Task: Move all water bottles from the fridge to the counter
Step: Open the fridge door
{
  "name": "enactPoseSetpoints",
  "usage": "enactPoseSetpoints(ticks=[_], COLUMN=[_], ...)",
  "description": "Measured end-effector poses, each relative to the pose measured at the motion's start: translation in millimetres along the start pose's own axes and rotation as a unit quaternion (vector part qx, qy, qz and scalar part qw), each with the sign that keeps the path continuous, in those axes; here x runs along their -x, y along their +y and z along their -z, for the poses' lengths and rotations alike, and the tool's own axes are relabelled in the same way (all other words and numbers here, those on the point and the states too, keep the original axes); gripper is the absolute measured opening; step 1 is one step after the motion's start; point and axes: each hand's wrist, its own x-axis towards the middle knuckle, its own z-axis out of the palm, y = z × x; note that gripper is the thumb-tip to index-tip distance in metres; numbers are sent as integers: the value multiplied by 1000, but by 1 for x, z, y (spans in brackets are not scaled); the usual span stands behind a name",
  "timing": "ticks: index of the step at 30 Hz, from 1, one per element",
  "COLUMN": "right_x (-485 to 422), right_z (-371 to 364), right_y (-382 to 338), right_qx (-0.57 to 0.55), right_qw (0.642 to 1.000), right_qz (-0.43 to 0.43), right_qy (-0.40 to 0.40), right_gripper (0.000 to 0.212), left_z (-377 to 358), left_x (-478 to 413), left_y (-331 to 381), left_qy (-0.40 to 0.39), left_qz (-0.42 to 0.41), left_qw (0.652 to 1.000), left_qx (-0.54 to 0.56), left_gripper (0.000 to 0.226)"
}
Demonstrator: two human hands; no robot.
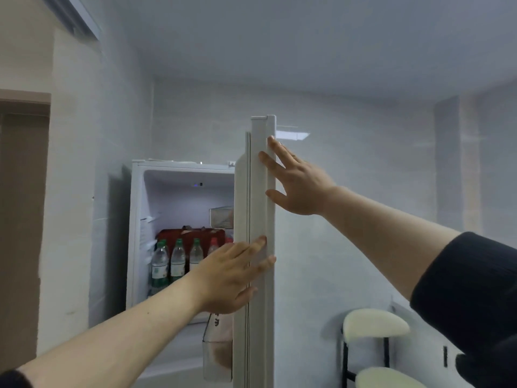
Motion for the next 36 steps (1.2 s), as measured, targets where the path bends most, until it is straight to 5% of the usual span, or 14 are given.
enactPoseSetpoints(ticks=[13,18,23,29,32,36], right_x=[68,79,86,96,95,72], right_z=[5,5,1,-10,-12,-15], right_y=[81,95,105,122,123,77], right_qx=[-19,-19,-22,-22,-29,-57], right_qw=[997,995,992,987,979,968], right_qz=[-72,-97,-124,-158,-199,-230], right_qy=[-31,-31,-33,-22,-17,88], right_gripper=[81,81,81,81,78,75], left_z=[0,-5,-9,-1,10,13], left_x=[-89,-78,-11,64,82,101], left_y=[46,21,-53,-125,-138,-153], left_qy=[-39,6,1,-23,-4,17], left_qz=[-97,-93,67,282,327,356], left_qw=[994,995,997,959,945,934], left_qx=[-35,-25,-31,0,5,4], left_gripper=[69,68,70,78,81,81])
